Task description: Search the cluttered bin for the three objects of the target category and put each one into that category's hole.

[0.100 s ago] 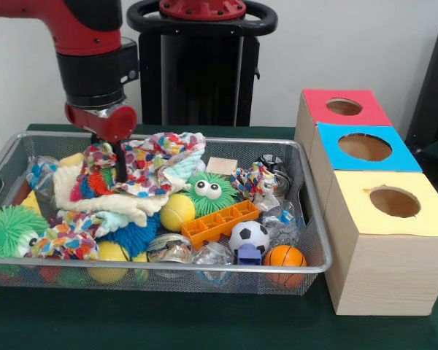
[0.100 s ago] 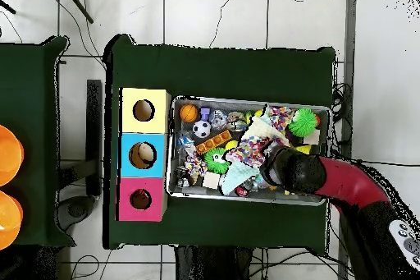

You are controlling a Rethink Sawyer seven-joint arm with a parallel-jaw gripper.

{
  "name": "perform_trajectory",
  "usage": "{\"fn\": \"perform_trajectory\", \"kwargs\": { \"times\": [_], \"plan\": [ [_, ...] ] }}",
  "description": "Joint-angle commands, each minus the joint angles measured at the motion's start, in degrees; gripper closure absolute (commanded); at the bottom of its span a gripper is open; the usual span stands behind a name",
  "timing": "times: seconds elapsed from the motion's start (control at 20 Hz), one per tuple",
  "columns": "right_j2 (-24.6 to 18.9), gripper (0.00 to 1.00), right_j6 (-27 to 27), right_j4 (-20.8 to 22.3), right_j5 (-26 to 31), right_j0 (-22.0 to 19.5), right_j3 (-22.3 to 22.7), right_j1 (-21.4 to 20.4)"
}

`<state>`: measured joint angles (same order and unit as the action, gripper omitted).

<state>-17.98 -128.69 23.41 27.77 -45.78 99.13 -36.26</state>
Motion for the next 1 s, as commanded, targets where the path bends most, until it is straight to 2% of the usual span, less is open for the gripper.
{"fn": "perform_trajectory", "kwargs": {
  "times": [0.05,0.3,0.6,0.7,0.85,1.0],
  "plan": [
    [-5.4,0.0,14.9,7.0,0.8,-2.6,-3.1,1.4],
    [-6.6,0.0,13.8,8.5,1.4,-3.2,-3.2,1.3],
    [-8.5,0.0,14.4,10.4,1.3,-3.7,-6.9,6.0],
    [-8.7,0.0,13.9,11.3,0.4,-3.4,-8.4,8.6],
    [-9.4,0.0,13.4,13.0,-2.7,-3.5,-11.7,16.0],
    [-10.9,0.0,12.9,14.3,-6.6,-4.4,-13.8,21.4]
  ]
}}
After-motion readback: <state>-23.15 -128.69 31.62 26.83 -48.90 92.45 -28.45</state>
